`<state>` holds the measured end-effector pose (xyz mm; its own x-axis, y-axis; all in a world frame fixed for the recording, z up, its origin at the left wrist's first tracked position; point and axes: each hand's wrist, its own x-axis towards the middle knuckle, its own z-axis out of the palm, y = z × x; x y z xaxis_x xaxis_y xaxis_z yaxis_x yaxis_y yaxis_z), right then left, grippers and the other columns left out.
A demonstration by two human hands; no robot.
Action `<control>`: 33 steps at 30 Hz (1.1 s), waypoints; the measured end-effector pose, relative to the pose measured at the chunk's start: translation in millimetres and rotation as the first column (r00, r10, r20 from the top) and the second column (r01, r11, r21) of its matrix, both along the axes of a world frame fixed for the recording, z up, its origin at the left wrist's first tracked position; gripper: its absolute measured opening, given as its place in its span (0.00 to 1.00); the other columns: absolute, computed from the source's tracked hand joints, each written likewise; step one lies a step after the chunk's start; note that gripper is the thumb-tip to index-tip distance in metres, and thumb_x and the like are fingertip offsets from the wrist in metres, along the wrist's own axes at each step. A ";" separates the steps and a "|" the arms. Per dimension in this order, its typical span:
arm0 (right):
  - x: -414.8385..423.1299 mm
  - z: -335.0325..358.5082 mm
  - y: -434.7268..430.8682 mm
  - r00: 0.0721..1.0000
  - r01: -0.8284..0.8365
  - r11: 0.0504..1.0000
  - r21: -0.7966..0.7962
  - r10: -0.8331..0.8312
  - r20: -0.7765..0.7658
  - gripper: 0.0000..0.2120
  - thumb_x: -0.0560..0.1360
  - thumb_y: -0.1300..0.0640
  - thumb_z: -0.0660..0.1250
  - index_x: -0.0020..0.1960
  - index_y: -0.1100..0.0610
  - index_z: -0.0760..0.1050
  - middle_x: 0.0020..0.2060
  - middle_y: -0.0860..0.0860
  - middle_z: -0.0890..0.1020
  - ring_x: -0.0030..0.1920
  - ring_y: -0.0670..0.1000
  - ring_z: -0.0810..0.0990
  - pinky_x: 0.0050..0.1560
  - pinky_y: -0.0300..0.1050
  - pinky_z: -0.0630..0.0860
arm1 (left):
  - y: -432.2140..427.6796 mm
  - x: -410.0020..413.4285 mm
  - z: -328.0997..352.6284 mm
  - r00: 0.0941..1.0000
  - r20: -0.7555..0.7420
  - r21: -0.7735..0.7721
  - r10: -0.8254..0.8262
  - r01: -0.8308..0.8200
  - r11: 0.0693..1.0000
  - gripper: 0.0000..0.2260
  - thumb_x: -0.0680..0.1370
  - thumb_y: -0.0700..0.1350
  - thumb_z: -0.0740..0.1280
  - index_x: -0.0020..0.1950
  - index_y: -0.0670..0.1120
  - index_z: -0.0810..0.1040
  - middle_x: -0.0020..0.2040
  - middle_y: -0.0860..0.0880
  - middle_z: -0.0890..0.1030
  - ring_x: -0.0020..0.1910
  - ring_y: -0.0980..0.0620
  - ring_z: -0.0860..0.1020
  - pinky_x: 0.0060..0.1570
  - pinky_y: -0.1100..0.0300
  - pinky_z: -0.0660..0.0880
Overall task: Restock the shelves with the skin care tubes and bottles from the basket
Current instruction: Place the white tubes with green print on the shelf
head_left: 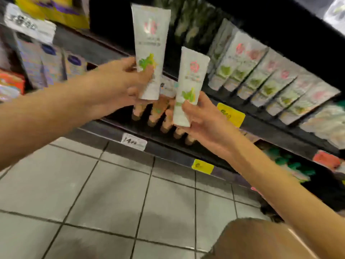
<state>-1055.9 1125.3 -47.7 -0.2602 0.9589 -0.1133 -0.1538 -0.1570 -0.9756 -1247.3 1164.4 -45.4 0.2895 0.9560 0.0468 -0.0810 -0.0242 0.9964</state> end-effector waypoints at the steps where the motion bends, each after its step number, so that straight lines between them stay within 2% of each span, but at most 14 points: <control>1: 19.3 -2.5 -4.8 1.000 0.013 1.000 0.007 -0.013 -0.018 0.24 0.75 0.63 0.59 0.69 0.64 0.59 0.52 0.62 0.73 0.42 0.55 0.79 0.34 0.41 0.77 | 2.2 10.0 -0.5 0.999 -0.030 0.029 -0.014 0.014 0.999 0.19 0.79 0.46 0.60 0.68 0.40 0.67 0.64 0.36 0.73 0.64 0.35 0.71 0.63 0.39 0.68; 2: 36.7 -2.5 -9.4 0.999 0.020 1.000 0.016 -0.019 -0.026 0.25 0.73 0.63 0.61 0.69 0.62 0.59 0.53 0.62 0.75 0.43 0.56 0.79 0.36 0.43 0.76 | 2.7 21.4 0.1 0.999 -0.007 0.025 -0.048 0.049 0.999 0.17 0.78 0.45 0.62 0.66 0.42 0.70 0.62 0.40 0.77 0.61 0.40 0.75 0.60 0.45 0.73; 4: 69.9 1.2 -15.4 0.999 0.039 0.996 0.080 -0.042 0.030 0.25 0.72 0.60 0.64 0.67 0.58 0.63 0.53 0.56 0.80 0.46 0.53 0.80 0.41 0.43 0.76 | -1.6 43.3 5.8 0.984 0.084 -0.014 -0.154 0.156 0.988 0.16 0.73 0.46 0.64 0.61 0.50 0.74 0.55 0.51 0.82 0.54 0.54 0.81 0.47 0.60 0.80; 5: 85.9 4.1 -16.0 0.993 0.073 0.988 0.133 -0.084 0.083 0.23 0.72 0.58 0.66 0.66 0.55 0.65 0.53 0.52 0.82 0.46 0.51 0.80 0.42 0.41 0.76 | -0.6 55.8 6.5 0.977 0.095 -0.006 -0.192 0.193 0.981 0.15 0.72 0.45 0.65 0.59 0.53 0.74 0.52 0.54 0.83 0.51 0.58 0.81 0.41 0.65 0.80; 7: 114.3 11.6 -12.5 0.960 0.191 0.947 0.260 -0.236 0.153 0.21 0.72 0.56 0.68 0.63 0.49 0.68 0.54 0.48 0.82 0.47 0.51 0.81 0.45 0.45 0.75 | 10.3 77.0 6.4 0.977 0.102 0.011 -0.189 0.189 0.982 0.13 0.75 0.43 0.64 0.57 0.55 0.74 0.51 0.57 0.83 0.49 0.61 0.81 0.37 0.68 0.78; 8: 125.8 15.7 -8.1 0.931 0.270 0.906 0.327 -0.332 0.151 0.20 0.72 0.56 0.67 0.62 0.47 0.68 0.53 0.47 0.83 0.49 0.49 0.82 0.47 0.45 0.76 | 14.6 87.6 8.8 0.982 0.103 0.015 -0.157 0.156 0.988 0.12 0.76 0.43 0.64 0.58 0.54 0.74 0.52 0.57 0.83 0.50 0.61 0.81 0.38 0.68 0.78; 10: 143.2 21.0 5.2 0.846 0.392 0.798 0.459 -0.508 0.162 0.18 0.74 0.60 0.67 0.60 0.49 0.68 0.51 0.44 0.82 0.52 0.41 0.81 0.49 0.34 0.77 | 20.5 109.5 13.6 0.989 0.116 0.044 -0.087 0.083 0.996 0.12 0.77 0.42 0.64 0.58 0.53 0.73 0.53 0.56 0.81 0.50 0.61 0.80 0.40 0.69 0.78; 12: 150.4 21.3 22.7 0.731 0.428 0.713 0.555 -0.635 0.252 0.16 0.74 0.61 0.68 0.58 0.50 0.68 0.48 0.40 0.80 0.48 0.33 0.79 0.44 0.26 0.74 | 26.9 124.7 13.8 0.987 0.146 0.091 -0.067 0.054 0.994 0.10 0.77 0.42 0.64 0.57 0.52 0.73 0.54 0.55 0.80 0.50 0.63 0.80 0.42 0.69 0.78; 14: 151.9 16.4 40.9 0.656 0.421 0.694 0.584 -0.678 0.333 0.17 0.73 0.60 0.69 0.59 0.52 0.68 0.46 0.39 0.78 0.43 0.32 0.77 0.41 0.23 0.73 | 29.2 133.7 14.0 0.984 0.174 0.105 -0.044 0.026 0.994 0.10 0.77 0.42 0.64 0.56 0.52 0.73 0.54 0.55 0.80 0.51 0.62 0.80 0.46 0.66 0.78; 18: 145.0 8.6 72.2 0.627 0.392 0.703 0.593 -0.676 0.387 0.18 0.72 0.61 0.70 0.59 0.57 0.69 0.48 0.46 0.79 0.46 0.40 0.77 0.42 0.25 0.74 | 32.8 133.9 9.2 0.985 0.172 0.139 -0.013 -0.011 0.990 0.09 0.77 0.42 0.64 0.54 0.53 0.73 0.56 0.54 0.79 0.55 0.59 0.78 0.53 0.61 0.77; 21: 138.1 6.4 81.8 0.592 0.397 0.696 0.598 -0.692 0.413 0.17 0.72 0.59 0.71 0.59 0.58 0.71 0.47 0.47 0.79 0.44 0.40 0.77 0.41 0.26 0.74 | 33.8 130.9 7.2 0.976 0.214 0.139 -0.035 0.005 0.990 0.08 0.77 0.41 0.64 0.54 0.53 0.73 0.55 0.53 0.79 0.54 0.59 0.78 0.48 0.64 0.78; 26: 133.4 3.2 82.4 0.525 0.425 0.641 0.639 -0.750 0.403 0.14 0.71 0.58 0.72 0.55 0.60 0.75 0.39 0.44 0.77 0.38 0.38 0.74 0.36 0.22 0.70 | 34.0 126.1 14.7 0.964 0.259 0.123 -0.052 0.021 0.992 0.09 0.77 0.41 0.64 0.53 0.53 0.73 0.53 0.55 0.79 0.51 0.61 0.78 0.44 0.67 0.78; 28: 132.1 2.8 80.9 0.513 0.418 0.638 0.646 -0.753 0.412 0.14 0.71 0.58 0.71 0.55 0.59 0.76 0.41 0.45 0.78 0.40 0.39 0.75 0.38 0.23 0.71 | 34.1 126.0 18.6 0.957 0.283 0.103 -0.065 0.037 0.994 0.10 0.77 0.41 0.64 0.56 0.52 0.73 0.53 0.53 0.79 0.51 0.60 0.79 0.44 0.67 0.79; 33: 128.4 4.3 78.1 0.525 0.419 0.668 0.615 -0.731 0.437 0.14 0.71 0.58 0.71 0.56 0.58 0.76 0.45 0.48 0.79 0.46 0.46 0.77 0.46 0.33 0.73 | 32.9 125.8 20.8 0.954 0.283 0.064 -0.103 0.088 0.994 0.12 0.76 0.41 0.65 0.59 0.49 0.74 0.54 0.51 0.81 0.52 0.57 0.80 0.46 0.64 0.79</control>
